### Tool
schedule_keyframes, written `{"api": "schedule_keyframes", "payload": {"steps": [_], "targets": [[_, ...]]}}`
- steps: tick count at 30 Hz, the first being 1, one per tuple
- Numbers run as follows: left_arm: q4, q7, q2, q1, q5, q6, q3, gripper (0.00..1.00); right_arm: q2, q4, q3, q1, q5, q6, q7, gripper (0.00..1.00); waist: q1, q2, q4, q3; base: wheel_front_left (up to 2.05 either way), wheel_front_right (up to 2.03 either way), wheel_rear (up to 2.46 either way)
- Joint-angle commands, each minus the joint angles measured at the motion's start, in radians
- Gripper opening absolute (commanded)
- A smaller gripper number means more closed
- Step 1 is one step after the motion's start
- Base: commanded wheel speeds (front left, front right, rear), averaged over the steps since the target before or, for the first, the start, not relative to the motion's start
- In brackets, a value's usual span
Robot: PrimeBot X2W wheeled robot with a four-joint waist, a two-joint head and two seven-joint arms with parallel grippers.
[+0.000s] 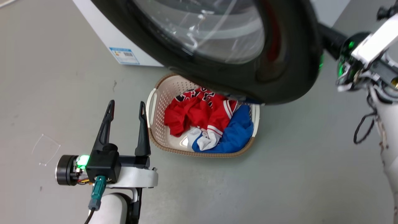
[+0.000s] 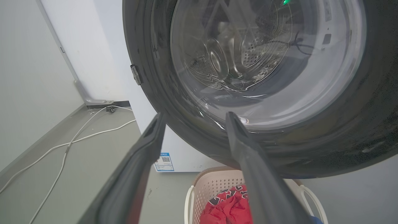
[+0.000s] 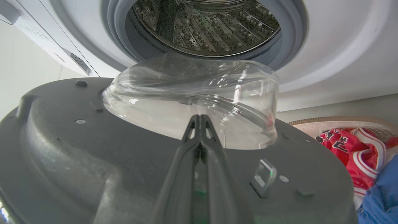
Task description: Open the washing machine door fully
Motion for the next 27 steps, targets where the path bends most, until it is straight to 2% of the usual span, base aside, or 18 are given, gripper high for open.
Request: {"api": "schedule_keyframes", "payload": {"steps": [1, 5, 11, 20, 27], "targets": [[0.0, -0.002, 0.003, 0.014, 0.006, -0.001, 0.001, 1.0, 0.003, -0.02, 0.007, 0.035, 0.007, 0.003, 0.004, 0.0, 0.0, 0.0, -0.012, -0.024, 0.0, 0.0, 0.0], [0.001, -0.002, 0.006, 0.038, 0.007, 0.003, 0.008, 1.0, 0.041, -0.065, 0.018, 0.107, 0.035, 0.003, 0.016, 0.0, 0.0, 0.0, -0.032, -0.055, 0.0, 0.0, 0.0], [0.005, -0.002, 0.008, 0.061, 0.007, -0.001, 0.007, 1.0, 0.059, -0.132, 0.053, 0.207, 0.035, 0.003, 0.036, 0.0, 0.0, 0.0, -0.043, -0.089, 0.0, 0.0, 0.0], [0.007, -0.002, 0.013, 0.073, 0.01, -0.004, 0.003, 1.0, 0.077, -0.235, 0.105, 0.332, 0.038, 0.003, 0.074, 0.0, 0.0, 0.0, -0.036, -0.119, 0.0, 0.0, 0.0], [0.011, -0.002, 0.018, 0.088, 0.013, 0.0, -0.002, 1.0, 0.12, -0.359, 0.148, 0.438, 0.054, 0.003, 0.088, 0.0, 0.0, 0.0, -0.023, -0.144, 0.0, 0.0, 0.0]]}}
